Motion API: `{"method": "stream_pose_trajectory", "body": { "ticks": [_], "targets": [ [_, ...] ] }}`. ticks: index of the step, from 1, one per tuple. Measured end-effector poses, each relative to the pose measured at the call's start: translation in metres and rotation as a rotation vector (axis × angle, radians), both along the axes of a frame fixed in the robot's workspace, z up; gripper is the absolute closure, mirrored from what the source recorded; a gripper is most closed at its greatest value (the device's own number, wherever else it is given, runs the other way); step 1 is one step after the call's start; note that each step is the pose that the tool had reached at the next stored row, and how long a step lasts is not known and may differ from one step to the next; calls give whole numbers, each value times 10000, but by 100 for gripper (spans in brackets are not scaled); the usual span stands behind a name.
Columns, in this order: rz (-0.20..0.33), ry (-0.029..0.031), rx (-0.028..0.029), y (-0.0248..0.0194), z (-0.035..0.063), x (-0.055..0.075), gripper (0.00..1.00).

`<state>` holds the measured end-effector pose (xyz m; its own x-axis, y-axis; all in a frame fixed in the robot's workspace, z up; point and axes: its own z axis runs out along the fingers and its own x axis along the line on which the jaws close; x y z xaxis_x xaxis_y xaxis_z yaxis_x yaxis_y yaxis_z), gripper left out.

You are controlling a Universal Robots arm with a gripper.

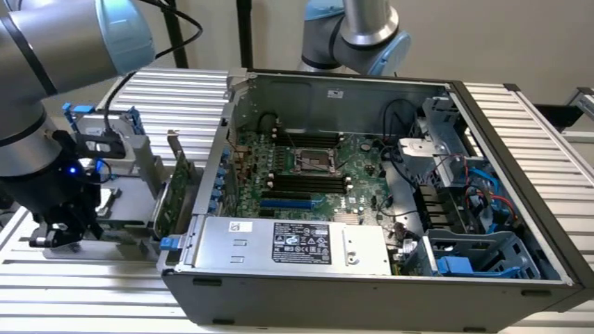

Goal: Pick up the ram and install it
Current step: 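Pick up the ram and move it above insertion slot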

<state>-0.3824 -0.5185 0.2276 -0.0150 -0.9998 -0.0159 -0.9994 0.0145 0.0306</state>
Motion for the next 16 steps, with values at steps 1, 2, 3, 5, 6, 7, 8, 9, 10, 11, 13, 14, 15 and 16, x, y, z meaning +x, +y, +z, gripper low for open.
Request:
{"method": "stream_pose_trajectory", "body": {
  "ticks": [1, 2, 3, 5, 6, 7, 8, 9, 10, 11, 13, 14, 15, 16],
  "targets": [
    [2, -2, 2, 0, 45, 0, 100],
    [5, -2, 2, 0, 89, 0, 100],
    [8, -1, 1, 0, 136, 0, 100],
    [17, -2, 2, 0, 226, 0, 100],
    [23, 0, 1, 0, 271, 1, 100],
    [34, -2, 2, 0, 315, 3, 100],
    [48, -2, 2, 0, 360, 6, 100],
    [68, 0, 1, 0, 408, 11, 100],
    [89, -1, 2, 0, 453, 16, 100],
    [111, -2, 2, 0, 498, 23, 100],
    [165, -1, 1, 0, 588, 38, 100],
    [193, -2, 2, 0, 633, 45, 100],
    [222, 0, 1, 0, 682, 54, 100],
    [247, -1, 1, 0, 726, 63, 100]
  ]
}}
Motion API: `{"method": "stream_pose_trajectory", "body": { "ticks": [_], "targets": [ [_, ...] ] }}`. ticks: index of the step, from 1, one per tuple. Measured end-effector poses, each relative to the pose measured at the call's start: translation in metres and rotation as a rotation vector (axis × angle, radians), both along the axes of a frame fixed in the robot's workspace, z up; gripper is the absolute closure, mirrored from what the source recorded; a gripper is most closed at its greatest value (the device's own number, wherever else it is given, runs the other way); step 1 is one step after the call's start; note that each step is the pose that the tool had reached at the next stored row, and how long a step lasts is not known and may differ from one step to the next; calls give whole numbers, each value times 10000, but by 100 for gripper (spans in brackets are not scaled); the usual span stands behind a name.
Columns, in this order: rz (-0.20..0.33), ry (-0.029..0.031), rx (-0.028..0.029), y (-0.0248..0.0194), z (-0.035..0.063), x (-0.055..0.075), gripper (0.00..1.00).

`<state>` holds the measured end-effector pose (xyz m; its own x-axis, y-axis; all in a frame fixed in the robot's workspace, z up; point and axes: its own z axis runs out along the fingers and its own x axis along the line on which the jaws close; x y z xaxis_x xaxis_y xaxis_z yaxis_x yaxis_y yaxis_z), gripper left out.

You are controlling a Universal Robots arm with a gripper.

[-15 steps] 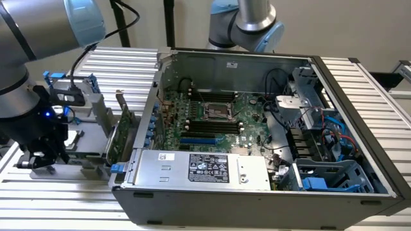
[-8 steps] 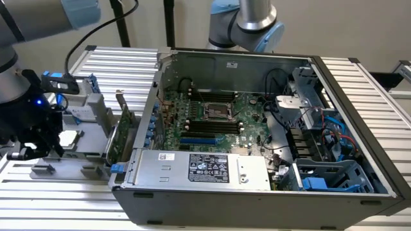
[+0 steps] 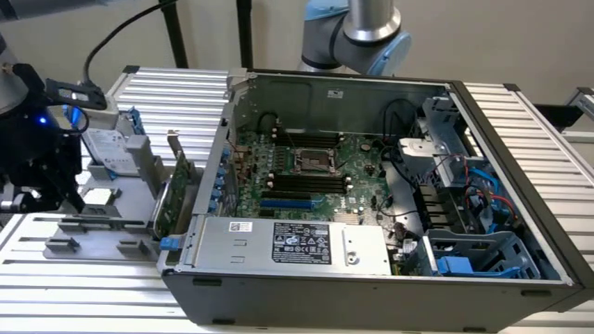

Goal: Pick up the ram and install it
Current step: 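Pick up the ram and move it above insertion slot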

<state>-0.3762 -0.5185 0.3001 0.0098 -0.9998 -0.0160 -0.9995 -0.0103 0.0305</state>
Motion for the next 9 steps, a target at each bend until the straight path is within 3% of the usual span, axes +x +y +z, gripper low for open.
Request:
{"method": "stream_pose_trajectory", "body": {
  "ticks": [9],
  "targets": [
    [115, 0, 0, 3, 408, 128, 100]
  ]
}}
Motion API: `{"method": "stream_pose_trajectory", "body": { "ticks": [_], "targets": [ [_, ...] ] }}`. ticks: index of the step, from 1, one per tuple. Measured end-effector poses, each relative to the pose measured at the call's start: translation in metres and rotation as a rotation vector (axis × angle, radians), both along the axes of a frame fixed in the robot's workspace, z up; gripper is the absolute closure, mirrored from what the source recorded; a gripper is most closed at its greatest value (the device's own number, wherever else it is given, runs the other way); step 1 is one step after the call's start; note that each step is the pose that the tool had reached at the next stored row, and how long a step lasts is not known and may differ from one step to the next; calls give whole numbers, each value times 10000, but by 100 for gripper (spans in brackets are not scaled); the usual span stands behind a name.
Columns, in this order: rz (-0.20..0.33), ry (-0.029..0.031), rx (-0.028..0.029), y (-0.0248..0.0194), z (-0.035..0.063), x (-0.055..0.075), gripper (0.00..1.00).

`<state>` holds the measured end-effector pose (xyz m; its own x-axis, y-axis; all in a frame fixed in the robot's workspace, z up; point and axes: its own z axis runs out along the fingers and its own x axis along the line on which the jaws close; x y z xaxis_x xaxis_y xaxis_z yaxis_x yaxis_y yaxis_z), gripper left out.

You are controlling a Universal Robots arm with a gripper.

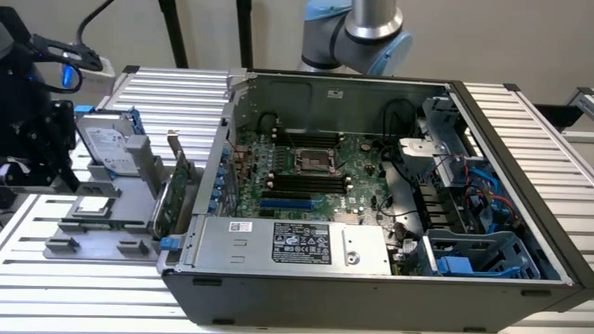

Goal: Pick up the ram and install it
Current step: 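Pick up the ram and move it above insertion slot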

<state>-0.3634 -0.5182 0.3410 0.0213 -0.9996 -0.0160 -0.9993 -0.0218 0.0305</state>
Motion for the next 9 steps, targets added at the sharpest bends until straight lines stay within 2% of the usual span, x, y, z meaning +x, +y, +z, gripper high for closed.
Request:
{"method": "stream_pose_trajectory", "body": {
  "ticks": [9],
  "targets": [
    [7, 0, 0, 16, 409, 248, 100]
  ]
}}
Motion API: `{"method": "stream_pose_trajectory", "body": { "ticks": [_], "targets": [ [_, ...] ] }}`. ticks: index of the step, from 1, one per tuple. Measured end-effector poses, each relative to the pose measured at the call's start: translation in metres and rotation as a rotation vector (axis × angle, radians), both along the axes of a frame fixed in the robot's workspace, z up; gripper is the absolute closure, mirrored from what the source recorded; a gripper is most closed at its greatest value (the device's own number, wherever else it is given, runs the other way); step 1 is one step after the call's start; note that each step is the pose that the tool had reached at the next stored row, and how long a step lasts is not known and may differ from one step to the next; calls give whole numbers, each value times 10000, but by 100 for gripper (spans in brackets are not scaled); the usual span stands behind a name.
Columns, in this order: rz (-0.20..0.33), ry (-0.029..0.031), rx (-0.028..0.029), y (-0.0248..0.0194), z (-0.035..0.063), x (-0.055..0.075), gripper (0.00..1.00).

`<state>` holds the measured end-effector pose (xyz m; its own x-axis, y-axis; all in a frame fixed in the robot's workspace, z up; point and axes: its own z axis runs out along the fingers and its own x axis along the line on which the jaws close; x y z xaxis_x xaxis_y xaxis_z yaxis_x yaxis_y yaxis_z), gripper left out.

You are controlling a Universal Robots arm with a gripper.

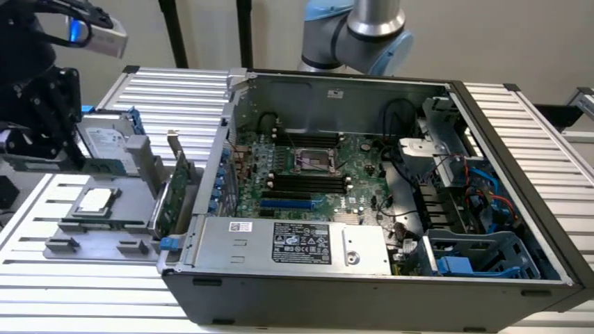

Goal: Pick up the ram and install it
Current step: 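Pick up the ram and move it above insertion slot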

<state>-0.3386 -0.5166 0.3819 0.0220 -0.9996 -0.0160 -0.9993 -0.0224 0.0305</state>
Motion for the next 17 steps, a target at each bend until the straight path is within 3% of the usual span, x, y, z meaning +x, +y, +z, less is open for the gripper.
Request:
{"method": "stream_pose_trajectory", "body": {
  "ticks": [4, 7, 17],
  "targets": [
    [-1, 1, 0, 32, 180, 114, 100],
    [0, -1, 1, 69, 254, 187, 100],
    [-1, 0, 0, 224, 278, 437, 100]
  ]
}}
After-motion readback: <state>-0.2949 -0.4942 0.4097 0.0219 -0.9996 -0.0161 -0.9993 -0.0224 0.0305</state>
